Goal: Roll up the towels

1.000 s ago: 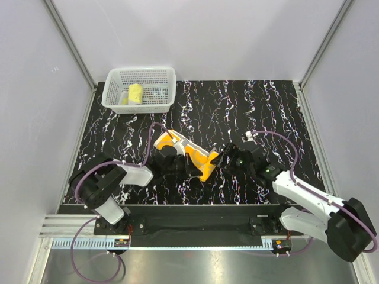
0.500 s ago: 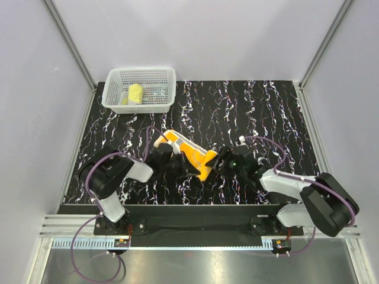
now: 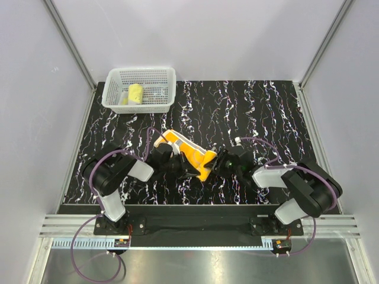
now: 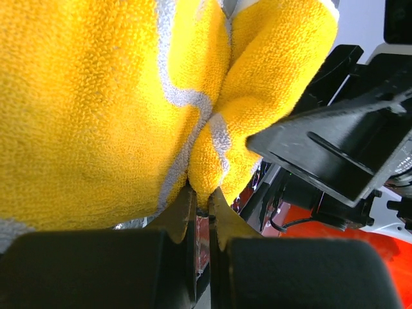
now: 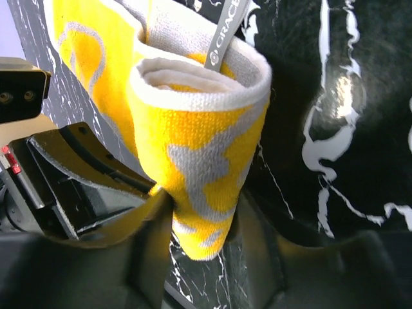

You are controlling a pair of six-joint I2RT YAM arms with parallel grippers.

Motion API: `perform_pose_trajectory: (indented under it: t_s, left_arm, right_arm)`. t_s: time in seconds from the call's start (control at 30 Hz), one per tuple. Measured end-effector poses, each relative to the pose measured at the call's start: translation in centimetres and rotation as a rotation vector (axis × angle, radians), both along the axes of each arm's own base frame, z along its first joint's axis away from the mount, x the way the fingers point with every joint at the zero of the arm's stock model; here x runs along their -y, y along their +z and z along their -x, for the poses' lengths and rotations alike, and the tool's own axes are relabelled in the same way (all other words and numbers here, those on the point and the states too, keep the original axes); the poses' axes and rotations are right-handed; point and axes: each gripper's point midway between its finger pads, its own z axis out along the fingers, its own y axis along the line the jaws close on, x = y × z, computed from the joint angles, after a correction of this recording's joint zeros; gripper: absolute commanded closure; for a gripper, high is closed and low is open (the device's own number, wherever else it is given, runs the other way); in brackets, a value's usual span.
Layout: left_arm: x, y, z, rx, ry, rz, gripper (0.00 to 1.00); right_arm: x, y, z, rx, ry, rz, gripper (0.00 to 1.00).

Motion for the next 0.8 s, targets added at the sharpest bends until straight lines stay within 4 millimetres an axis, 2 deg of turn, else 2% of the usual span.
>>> perform_pose_trajectory:
  t_s: [0.13,0.2,0.3,0.33,0.47,0.6,0.7,0.8]
  left_arm:
    - [0.0,0.0,0.0,0.001,-0.001,0.001,1.00]
    - [0.1,0.0,0.0,-0.001,-0.003,-0.001,1.00]
    - [0.1,0.0,-0.2,0.005,-0.009,-0.008,0.78]
    - [0.1,0.0,-0.2,0.011,-0.013,-0.014,0.65]
    - [-0.2,0.6,-0.6,0.050,-0.026,-0.056,0.48]
    - [-0.9,2.4,-1.4,0.146,-0.018,-0.134,0.41]
    - [-1.7,4.3,-2.2,0.270,-0.001,-0.221,0.40]
    - [-1.7,5.9,-1.7,0.393,-0.004,-0.290,0.38]
  right_arm:
    - [-0.3,-0.6,-0.3,0.001,0.001,-0.004,0.69]
    - [-0.4,-0.7,-0.5,0.006,0.002,-0.008,0.71]
    - [-0.5,-0.6,-0.6,0.010,0.002,-0.011,0.75]
    - [-0.5,-0.6,-0.6,0.010,0.002,-0.011,0.76]
    - [-0.4,-0.3,-0.6,-0.020,-0.001,0.016,0.78]
    - [-0.2,1.2,-0.9,-0.057,-0.010,0.066,0.78]
    - [-0.2,2.6,-1.3,-0.085,-0.016,0.106,0.78]
    - [-0.1,3.6,-1.4,-0.133,-0.016,0.158,0.78]
